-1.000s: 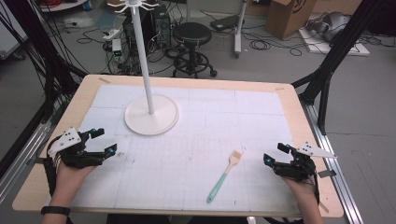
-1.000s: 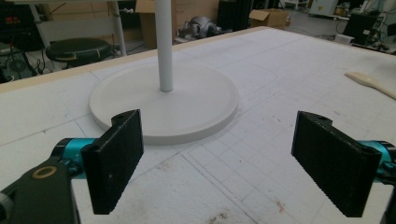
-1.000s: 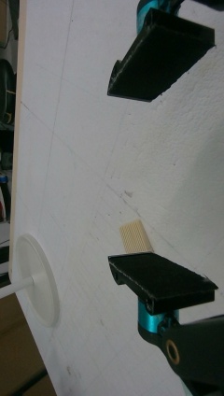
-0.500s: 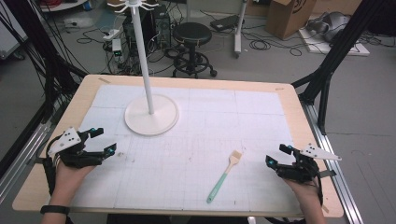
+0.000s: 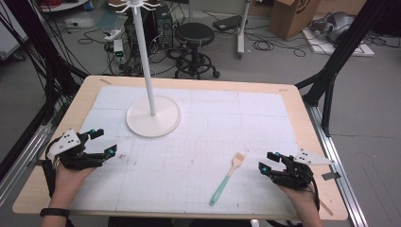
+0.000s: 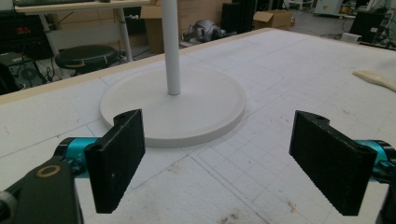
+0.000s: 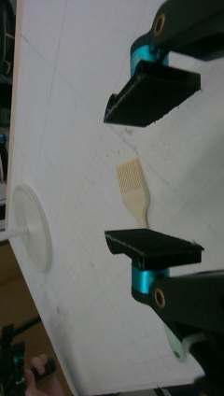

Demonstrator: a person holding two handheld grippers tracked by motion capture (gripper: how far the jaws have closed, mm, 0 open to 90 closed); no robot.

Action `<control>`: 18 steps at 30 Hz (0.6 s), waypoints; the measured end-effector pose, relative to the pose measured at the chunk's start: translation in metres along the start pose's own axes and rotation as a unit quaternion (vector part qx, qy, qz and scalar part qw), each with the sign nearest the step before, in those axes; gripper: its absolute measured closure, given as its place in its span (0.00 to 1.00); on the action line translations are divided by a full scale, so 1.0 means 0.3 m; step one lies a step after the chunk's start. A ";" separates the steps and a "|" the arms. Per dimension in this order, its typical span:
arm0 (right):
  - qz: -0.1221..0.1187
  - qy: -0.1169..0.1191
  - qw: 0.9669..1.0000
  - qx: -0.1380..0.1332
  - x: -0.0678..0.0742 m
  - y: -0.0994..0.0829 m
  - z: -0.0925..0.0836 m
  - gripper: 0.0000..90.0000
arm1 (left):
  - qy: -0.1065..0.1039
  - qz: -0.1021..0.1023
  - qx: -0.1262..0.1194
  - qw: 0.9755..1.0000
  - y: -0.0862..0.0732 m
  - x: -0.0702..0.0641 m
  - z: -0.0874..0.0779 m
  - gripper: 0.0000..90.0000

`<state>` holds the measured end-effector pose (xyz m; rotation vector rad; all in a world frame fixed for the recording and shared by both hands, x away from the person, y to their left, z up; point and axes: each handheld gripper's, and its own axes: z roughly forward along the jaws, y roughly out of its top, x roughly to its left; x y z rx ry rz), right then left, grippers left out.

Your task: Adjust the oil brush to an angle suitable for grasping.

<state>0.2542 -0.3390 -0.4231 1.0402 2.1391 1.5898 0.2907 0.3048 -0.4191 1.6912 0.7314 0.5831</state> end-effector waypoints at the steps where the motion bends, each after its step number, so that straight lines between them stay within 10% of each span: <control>1: -0.007 0.012 1.000 0.003 0.020 0.000 0.011 0.50 | -0.001 0.000 0.000 1.000 0.000 -0.001 0.000 0.22; 18: -0.062 0.114 0.990 0.062 0.123 -0.030 0.112 0.90 | 0.013 0.006 0.012 1.000 -0.006 0.002 0.003 0.21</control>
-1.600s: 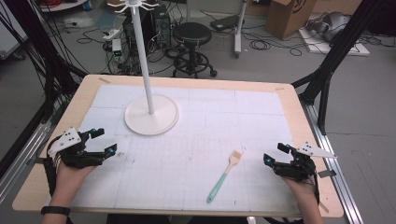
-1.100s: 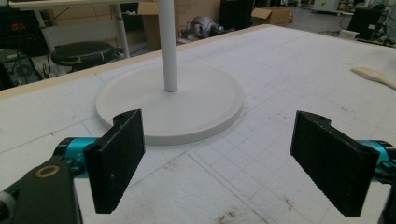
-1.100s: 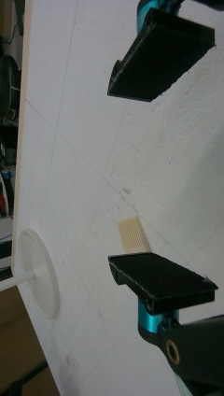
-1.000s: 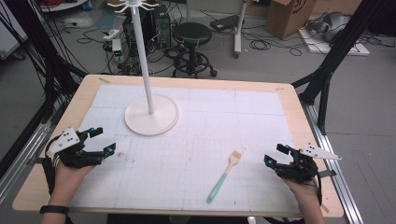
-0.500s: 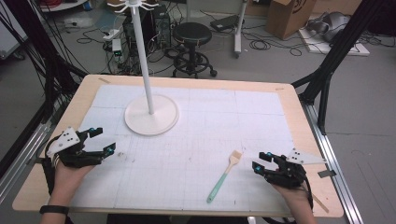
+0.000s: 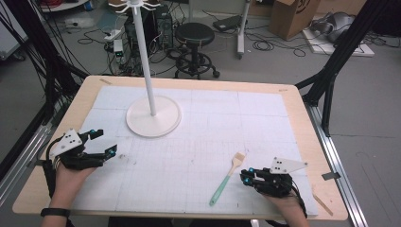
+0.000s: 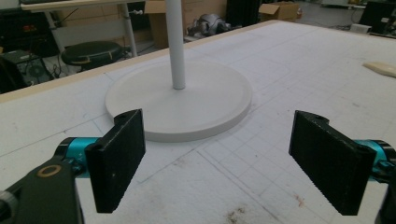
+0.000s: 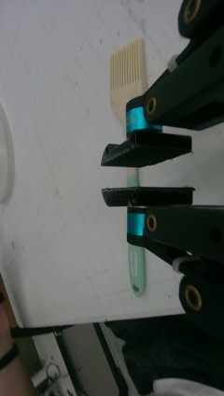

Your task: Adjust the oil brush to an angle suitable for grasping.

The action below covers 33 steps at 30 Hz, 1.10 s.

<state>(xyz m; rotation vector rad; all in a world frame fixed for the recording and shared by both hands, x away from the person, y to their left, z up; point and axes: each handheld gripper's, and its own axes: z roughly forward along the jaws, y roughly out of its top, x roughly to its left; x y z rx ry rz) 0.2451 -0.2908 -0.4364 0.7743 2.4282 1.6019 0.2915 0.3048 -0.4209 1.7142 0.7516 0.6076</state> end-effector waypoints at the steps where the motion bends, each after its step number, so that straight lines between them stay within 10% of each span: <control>1: -0.003 0.004 1.000 0.003 0.004 -0.001 0.006 0.92 | 0.001 0.000 0.001 1.000 -0.001 0.000 0.000 0.21; 16: -0.062 0.079 0.990 0.103 0.083 -0.002 0.127 1.00 | 0.006 0.002 0.004 1.000 -0.003 0.000 0.002 0.21; 20: -0.085 0.078 0.984 0.139 0.107 0.006 0.164 1.00 | 0.006 0.004 0.005 1.000 -0.002 0.000 0.001 0.21; 33: -0.114 0.069 0.979 0.154 0.123 0.061 0.252 1.00 | 0.006 0.006 0.007 1.000 -0.004 -0.001 0.005 0.22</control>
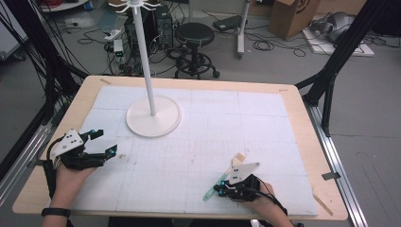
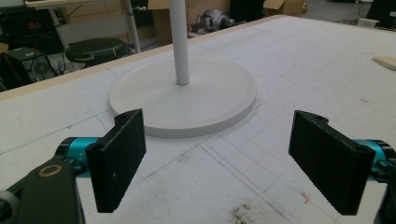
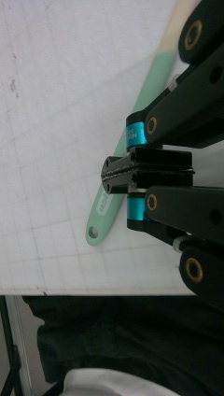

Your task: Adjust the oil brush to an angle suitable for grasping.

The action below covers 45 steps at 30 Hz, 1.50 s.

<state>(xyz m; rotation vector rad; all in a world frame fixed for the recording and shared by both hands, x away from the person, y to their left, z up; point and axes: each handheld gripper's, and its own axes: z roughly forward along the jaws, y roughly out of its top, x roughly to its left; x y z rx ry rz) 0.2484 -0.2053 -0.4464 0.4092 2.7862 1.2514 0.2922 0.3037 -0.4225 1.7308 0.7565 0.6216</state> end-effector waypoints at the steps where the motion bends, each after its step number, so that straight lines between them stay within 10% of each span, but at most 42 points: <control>1: -0.002 -0.001 1.000 0.001 -0.004 0.008 0.008 1.00 | 0.000 0.000 0.000 1.000 0.000 0.000 0.000 0.22; 25: 0.034 -0.088 0.996 0.003 -0.168 0.156 0.156 1.00 | -0.010 0.005 0.000 1.000 0.000 -0.009 0.006 0.22; 45: 0.107 -0.198 0.974 0.003 -0.313 0.178 0.171 1.00 | -0.016 0.005 0.001 1.000 -0.004 -0.011 0.005 0.24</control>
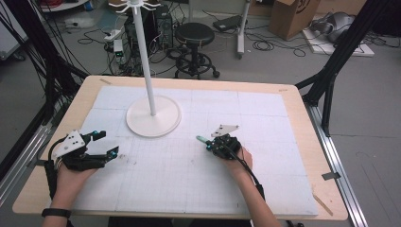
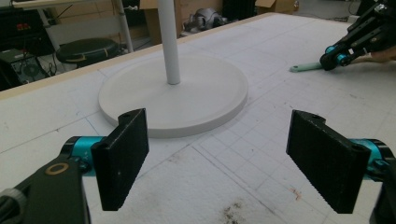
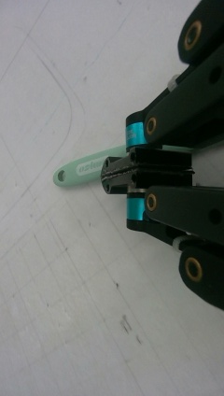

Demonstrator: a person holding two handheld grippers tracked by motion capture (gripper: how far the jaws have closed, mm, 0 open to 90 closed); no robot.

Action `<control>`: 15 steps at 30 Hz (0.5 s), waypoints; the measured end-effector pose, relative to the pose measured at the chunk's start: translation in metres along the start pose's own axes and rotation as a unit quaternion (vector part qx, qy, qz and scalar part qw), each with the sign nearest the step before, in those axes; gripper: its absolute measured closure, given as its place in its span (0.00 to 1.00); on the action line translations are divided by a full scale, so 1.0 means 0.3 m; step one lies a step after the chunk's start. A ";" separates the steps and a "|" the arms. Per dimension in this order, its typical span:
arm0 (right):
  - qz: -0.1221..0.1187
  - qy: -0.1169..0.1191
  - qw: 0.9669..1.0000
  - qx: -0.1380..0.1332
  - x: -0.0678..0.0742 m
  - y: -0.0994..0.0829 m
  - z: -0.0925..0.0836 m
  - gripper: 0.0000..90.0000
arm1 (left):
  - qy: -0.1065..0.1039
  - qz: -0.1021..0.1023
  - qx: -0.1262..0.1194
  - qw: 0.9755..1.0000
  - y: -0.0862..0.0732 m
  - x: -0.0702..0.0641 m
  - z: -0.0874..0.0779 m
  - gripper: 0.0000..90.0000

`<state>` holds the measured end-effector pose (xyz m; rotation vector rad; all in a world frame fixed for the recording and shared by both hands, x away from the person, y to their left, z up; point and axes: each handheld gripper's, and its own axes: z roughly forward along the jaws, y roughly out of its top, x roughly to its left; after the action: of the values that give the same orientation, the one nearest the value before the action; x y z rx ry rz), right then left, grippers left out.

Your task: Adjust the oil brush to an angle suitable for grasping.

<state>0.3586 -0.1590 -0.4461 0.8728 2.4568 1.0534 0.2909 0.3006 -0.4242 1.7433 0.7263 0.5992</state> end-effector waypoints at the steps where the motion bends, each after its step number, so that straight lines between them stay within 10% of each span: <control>1: 0.004 -0.001 1.000 0.002 -0.001 0.001 0.000 1.00 | 0.000 0.001 0.002 1.000 0.000 0.000 0.000 0.24; 15: 0.028 0.021 0.997 -0.071 -0.037 0.002 -0.132 0.76 | 0.008 -0.002 -0.001 1.000 -0.008 0.010 -0.007 0.24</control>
<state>0.3471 -0.1873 -0.4184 0.8866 2.3698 1.2603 0.2911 0.3048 -0.4257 1.7361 0.7396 0.6127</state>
